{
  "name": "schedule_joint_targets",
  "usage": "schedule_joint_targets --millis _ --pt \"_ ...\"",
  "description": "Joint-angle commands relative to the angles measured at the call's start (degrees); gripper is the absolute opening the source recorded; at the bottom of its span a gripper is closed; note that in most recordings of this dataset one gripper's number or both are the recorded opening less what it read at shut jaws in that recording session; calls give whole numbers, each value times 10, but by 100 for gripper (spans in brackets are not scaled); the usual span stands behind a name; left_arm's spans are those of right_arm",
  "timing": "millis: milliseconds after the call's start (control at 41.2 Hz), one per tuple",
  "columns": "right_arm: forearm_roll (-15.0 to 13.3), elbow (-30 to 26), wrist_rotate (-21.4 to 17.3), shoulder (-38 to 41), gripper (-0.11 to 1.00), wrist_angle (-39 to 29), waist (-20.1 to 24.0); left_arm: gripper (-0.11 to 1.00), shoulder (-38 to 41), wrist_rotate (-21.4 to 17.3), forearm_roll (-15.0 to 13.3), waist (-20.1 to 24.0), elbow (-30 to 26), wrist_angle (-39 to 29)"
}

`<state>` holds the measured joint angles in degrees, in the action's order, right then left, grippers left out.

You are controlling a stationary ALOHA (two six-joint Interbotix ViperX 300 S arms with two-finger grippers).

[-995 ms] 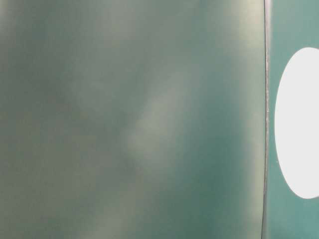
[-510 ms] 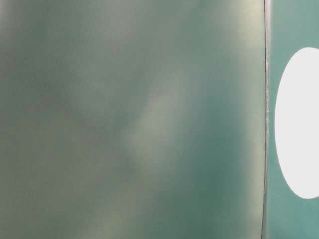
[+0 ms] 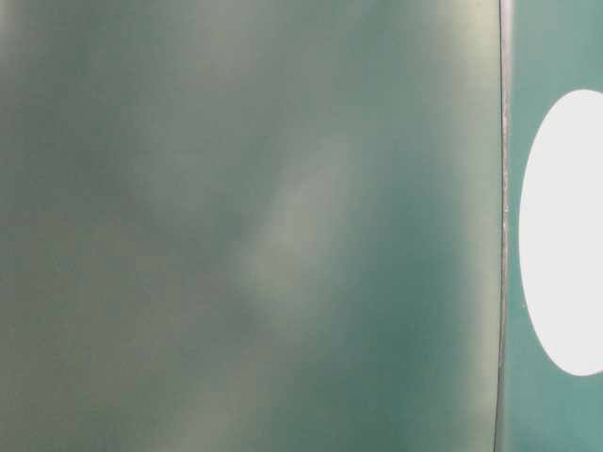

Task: Grip the spoon and scoop the red block from the bowl with right arm.
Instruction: 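Lift the spoon out of the rest and carry it over the bowl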

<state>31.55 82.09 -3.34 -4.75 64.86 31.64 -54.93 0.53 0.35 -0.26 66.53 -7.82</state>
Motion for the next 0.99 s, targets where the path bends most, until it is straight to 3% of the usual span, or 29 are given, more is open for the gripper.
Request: schedule_joint_targets --millis 0,194,413,752,971 --pt "1 -7 18 -42 24 -28 -7 0 4 0 1 -1 -13 4" --pt "1 -18 71 -122 24 -108 -36 0 4 -1 1 -1 -13 2" --pt "1 -42 126 -221 24 -233 -105 0 4 -1 1 -1 -13 -10" --pt "-2 -118 214 -351 24 -486 -234 0 4 0 1 4 -13 -12" --pt "-4 -188 234 -371 24 -650 -321 0 4 1 1 6 -12 -12"
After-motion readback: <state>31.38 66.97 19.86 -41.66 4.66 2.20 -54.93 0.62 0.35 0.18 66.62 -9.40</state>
